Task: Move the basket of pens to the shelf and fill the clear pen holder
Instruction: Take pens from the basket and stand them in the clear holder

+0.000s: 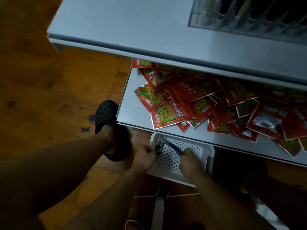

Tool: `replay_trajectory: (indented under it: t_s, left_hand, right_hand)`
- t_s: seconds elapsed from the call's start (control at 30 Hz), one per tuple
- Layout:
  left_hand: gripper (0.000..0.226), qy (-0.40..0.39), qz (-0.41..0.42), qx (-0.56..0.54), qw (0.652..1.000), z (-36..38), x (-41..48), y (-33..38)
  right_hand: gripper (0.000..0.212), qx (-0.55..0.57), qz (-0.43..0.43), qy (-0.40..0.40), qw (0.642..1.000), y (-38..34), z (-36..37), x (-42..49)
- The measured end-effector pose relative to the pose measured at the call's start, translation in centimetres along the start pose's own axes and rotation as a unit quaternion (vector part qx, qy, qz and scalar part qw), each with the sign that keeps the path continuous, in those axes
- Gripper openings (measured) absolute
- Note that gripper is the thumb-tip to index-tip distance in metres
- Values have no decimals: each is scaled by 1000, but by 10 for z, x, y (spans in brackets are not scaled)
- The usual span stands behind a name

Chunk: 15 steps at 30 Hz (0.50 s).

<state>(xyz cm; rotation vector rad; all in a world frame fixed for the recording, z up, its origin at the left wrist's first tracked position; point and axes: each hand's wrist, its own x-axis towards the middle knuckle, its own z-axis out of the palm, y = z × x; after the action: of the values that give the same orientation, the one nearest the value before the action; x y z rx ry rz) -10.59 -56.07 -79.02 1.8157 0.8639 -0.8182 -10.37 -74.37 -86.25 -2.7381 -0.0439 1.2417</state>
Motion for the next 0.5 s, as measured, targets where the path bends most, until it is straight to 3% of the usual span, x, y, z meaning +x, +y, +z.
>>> replay_trajectory:
  t_s: [0.23, 0.37, 0.5]
  left_hand:
    - [10, 10, 14, -44, 999, 4, 6, -2]
    - [12, 26, -3, -39, 999, 6, 14, -10]
    - [12, 23, -9, -40, 999, 6, 18, -10]
  right_hand:
    - [41, 1, 39, 18, 999, 13, 12, 0]
    - [18, -36, 81, 6, 996, 16, 11, 7]
    - [16, -60, 74, -16, 995, 14, 12, 9]
